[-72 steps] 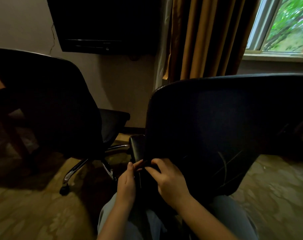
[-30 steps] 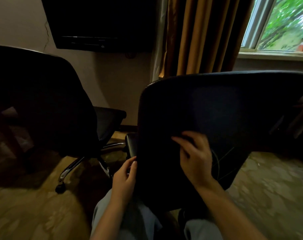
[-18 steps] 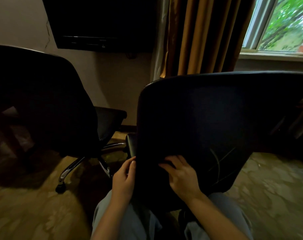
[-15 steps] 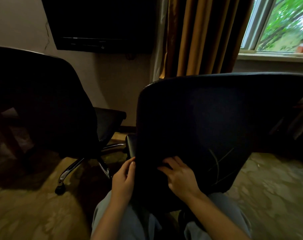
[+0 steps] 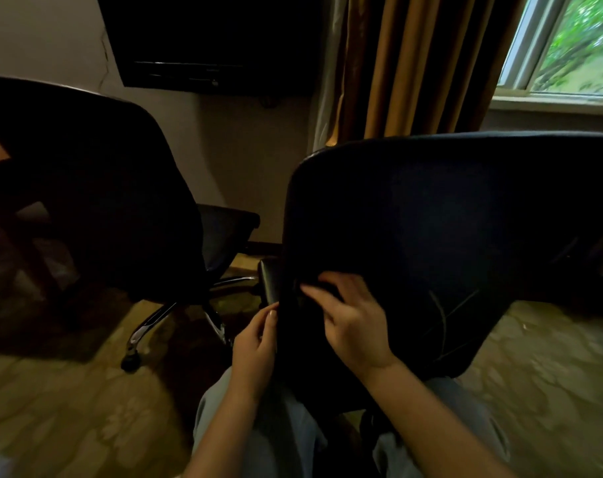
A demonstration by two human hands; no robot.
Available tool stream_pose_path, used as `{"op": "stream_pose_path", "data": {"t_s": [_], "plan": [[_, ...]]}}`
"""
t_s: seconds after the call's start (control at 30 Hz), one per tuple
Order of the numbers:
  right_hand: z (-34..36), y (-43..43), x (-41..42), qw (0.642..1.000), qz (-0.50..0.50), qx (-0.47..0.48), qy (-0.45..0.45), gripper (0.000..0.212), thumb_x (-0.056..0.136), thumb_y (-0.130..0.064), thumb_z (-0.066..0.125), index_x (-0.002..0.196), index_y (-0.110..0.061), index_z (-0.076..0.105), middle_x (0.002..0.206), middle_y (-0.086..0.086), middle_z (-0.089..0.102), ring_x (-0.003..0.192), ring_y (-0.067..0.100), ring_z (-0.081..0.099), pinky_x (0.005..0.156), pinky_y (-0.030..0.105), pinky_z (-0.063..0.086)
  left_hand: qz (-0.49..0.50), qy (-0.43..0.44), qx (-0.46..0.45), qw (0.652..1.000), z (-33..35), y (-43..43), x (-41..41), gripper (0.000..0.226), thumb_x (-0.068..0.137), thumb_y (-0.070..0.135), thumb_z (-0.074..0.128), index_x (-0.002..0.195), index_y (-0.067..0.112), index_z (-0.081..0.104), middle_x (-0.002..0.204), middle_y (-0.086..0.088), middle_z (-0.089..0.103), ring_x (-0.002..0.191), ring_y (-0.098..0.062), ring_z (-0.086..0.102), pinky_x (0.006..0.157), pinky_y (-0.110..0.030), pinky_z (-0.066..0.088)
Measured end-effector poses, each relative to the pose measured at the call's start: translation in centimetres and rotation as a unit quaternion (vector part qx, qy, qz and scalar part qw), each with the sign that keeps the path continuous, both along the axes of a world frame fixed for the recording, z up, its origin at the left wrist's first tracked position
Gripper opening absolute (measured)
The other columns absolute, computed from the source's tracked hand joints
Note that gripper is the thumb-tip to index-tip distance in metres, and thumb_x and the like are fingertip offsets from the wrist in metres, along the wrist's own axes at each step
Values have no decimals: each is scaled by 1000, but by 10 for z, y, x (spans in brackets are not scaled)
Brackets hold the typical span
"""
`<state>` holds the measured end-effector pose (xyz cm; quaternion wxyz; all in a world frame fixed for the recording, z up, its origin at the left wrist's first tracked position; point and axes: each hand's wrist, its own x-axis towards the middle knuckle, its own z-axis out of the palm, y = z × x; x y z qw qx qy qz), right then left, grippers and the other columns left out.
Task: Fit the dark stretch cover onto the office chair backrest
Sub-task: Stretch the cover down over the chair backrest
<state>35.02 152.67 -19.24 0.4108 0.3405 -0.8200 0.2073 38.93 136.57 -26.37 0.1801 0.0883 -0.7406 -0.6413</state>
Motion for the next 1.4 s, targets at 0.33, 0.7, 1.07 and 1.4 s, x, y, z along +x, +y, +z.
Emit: {"op": "stream_pose_path", "data": {"t_s": [0.33, 0.7, 1.07, 1.4], "plan": [[15, 0, 9, 1000, 16, 6, -27, 45, 69, -2, 76, 111, -20, 71, 110, 6, 63, 100, 23, 53, 75, 29, 52, 8, -6, -20, 1000, 2, 1, 2, 27, 100, 29, 43, 122, 29, 60, 111, 9, 66, 108, -6, 60, 91, -28, 51], [31, -26, 10, 1000, -13, 25, -11, 36, 80, -7, 64, 114, -18, 68, 117, 8, 59, 103, 27, 50, 70, 31, 51, 14, 6, -24, 1000, 4, 0, 0, 29, 101, 27, 42, 123, 24, 60, 115, 7, 65, 110, -5, 59, 92, -24, 49], [52, -23, 23, 999, -18, 18, -19, 36, 80, -2, 68, 114, -14, 69, 114, 10, 60, 101, 29, 55, 71, 28, 53, 3, 14, 34, 999, 8, 4, 2, 34, 96, 43, 36, 116, 30, 61, 107, 3, 69, 103, -10, 64, 86, -30, 53], [32, -50, 9, 991, -14, 124, 57, 40, 79, -7, 65, 119, -7, 64, 124, 12, 60, 118, 26, 39, 97, 35, 34, 3, 1, 29, 1000, 6, 2, 2, 45, 102, 41, 34, 121, 13, 63, 106, -5, 70, 101, -15, 66, 88, -40, 53]]}}
